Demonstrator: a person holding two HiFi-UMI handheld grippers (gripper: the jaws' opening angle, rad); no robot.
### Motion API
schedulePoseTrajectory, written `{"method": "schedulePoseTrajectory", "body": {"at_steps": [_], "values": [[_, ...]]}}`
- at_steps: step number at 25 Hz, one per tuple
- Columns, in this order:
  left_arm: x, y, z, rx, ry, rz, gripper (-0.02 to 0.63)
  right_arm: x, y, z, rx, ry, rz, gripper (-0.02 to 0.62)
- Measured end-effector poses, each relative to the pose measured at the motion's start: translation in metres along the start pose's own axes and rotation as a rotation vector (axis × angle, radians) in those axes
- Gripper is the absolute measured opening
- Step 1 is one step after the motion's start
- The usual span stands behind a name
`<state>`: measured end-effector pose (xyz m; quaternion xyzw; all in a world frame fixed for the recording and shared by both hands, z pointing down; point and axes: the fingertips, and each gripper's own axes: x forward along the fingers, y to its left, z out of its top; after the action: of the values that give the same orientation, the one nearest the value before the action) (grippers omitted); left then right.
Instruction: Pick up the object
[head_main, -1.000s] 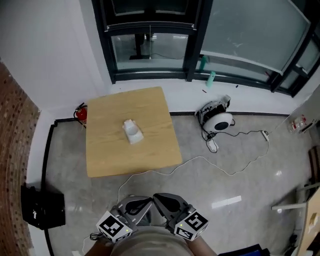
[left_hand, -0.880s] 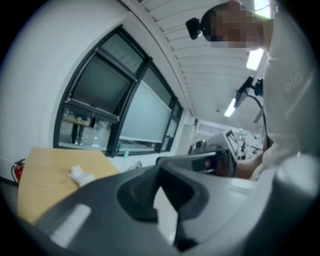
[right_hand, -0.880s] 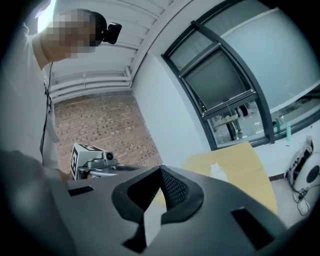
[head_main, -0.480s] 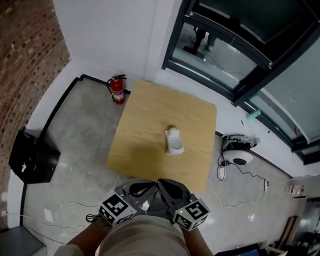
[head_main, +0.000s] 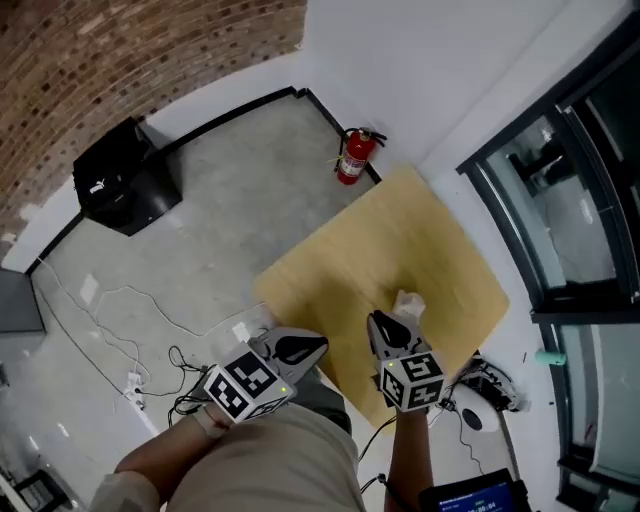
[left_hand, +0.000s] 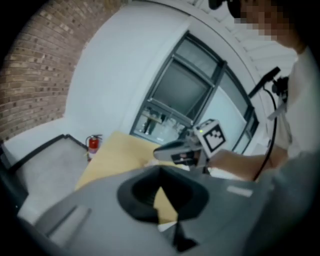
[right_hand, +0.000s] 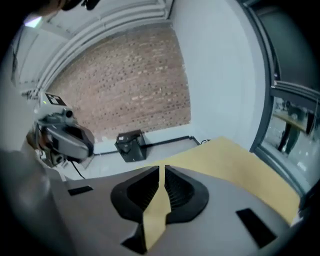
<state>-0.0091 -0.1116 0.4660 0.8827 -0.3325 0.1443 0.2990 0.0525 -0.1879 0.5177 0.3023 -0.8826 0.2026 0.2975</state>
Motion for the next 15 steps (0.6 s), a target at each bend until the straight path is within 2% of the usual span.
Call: {"method": "schedulePoseTrajectory", "body": {"at_steps": [3, 5, 8, 11, 15], "values": [[-0.005, 0.007, -0.014, -0.033, 0.014, 0.077, -0.012, 0.022, -0.054, -0.023, -0.175, 0.194, -0.084, 0.036], [-0.01, 0.009, -0.022, -0.074, 0.006, 0.109, -0.012, 0.029, -0.09, -0.043, -0.299, 0.345, -0.142, 0.107], [-0.015, 0.009, -0.036, -0.109, 0.007, 0.152, -0.012, 0.036, -0.129, -0.068, -0.443, 0.532, -0.17, 0.194], [-0.021, 0.007, -0.046, -0.124, 0.012, 0.188, -0.012, 0.045, -0.15, -0.094, -0.516, 0.667, -0.148, 0.235], [-0.025, 0.004, -0.052, -0.14, 0.003, 0.222, -0.012, 0.061, -0.163, -0.137, -0.494, 0.82, -0.028, 0.244]]}}
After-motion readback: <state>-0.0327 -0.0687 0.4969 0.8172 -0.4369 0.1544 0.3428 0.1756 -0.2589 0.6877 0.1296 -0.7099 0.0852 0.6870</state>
